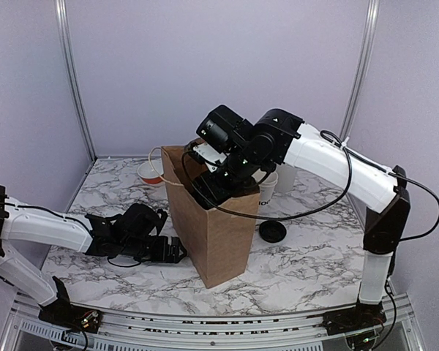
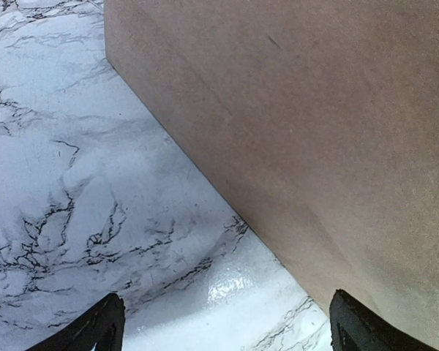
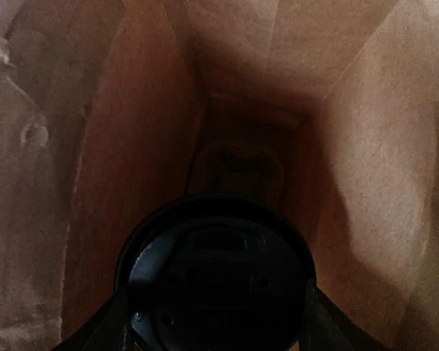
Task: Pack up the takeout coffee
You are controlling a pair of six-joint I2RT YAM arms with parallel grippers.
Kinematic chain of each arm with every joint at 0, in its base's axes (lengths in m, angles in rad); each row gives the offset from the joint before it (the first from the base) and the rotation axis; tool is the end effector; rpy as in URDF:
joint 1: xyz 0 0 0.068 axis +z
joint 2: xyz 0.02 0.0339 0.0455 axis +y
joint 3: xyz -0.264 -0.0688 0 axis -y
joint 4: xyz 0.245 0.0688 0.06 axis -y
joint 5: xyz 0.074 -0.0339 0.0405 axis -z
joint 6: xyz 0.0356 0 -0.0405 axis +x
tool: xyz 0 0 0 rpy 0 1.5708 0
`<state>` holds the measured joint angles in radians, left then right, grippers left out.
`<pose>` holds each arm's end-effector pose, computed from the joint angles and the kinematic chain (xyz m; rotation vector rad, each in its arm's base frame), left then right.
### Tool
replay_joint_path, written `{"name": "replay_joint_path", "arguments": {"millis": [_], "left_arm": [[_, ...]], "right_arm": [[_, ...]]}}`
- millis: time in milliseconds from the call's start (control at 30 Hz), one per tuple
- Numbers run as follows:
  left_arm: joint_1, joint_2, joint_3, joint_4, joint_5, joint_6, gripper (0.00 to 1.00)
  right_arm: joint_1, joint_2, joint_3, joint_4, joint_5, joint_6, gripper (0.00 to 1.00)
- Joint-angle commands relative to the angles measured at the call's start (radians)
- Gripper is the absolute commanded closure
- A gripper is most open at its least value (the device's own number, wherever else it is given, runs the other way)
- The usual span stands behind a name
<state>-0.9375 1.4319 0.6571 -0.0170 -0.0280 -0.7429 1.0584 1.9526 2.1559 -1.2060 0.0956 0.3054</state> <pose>0.1650 -0.2231 0.1685 0.2287 2.4913 -0.7414 0.2016 0.3514 0.3745 -0.9277 2.4459 0.3841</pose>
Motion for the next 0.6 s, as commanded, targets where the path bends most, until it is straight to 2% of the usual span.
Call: {"name": "replay_joint_path", "arguments": {"millis": [0, 567], "left_arm": [[0.006, -0.038, -0.022, -0.01, -0.015, 0.007, 0.01], [0.025, -0.101, -0.078, 0.054, 0.006, 0.01, 0.01]], "right_arm": [[-0.011, 0.017, 0.001, -0.029, -0.001, 0.068, 0.38], [-0.024, 0.072, 0.03, -0.163, -0.042, 0.196, 0.38]]}}
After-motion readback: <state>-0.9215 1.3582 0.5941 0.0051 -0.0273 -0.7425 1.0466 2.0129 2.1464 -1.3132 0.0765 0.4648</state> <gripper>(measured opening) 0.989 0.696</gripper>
